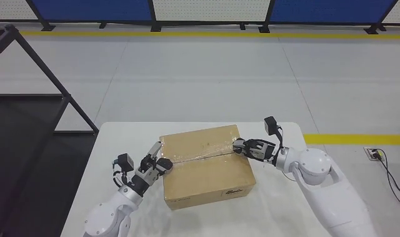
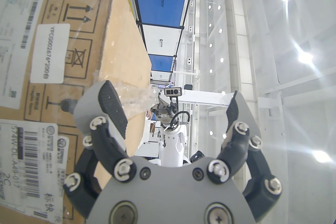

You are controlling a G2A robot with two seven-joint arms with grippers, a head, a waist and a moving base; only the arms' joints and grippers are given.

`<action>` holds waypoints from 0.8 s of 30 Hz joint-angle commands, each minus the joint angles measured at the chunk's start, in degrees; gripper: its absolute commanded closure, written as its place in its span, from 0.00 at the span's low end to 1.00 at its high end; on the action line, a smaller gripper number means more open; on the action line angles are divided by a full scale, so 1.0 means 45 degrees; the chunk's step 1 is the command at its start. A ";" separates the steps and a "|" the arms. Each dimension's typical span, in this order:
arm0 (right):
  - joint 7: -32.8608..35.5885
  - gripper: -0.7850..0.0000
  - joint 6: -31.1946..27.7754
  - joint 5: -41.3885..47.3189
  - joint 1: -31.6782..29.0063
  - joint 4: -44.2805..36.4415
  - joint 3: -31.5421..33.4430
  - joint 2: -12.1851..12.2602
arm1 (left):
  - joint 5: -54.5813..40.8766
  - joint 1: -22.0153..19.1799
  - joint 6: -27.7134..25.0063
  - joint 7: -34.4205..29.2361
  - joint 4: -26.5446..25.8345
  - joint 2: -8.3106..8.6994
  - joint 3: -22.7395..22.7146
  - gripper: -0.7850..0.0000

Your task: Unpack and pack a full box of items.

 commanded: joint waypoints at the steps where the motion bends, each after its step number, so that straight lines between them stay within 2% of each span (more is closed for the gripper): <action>1: 0.0031 1.00 0.0025 -0.0059 -0.0124 -0.0155 0.0094 0.0036 | 0.0027 0.0003 -0.0007 0.0019 -0.0009 0.0003 0.0004 0.00; 24: -0.0649 1.00 0.0635 -0.1624 -0.1141 -0.1894 0.0422 0.0277 | 0.0084 0.0169 -0.0085 -0.0031 -0.0246 0.0042 0.0010 0.00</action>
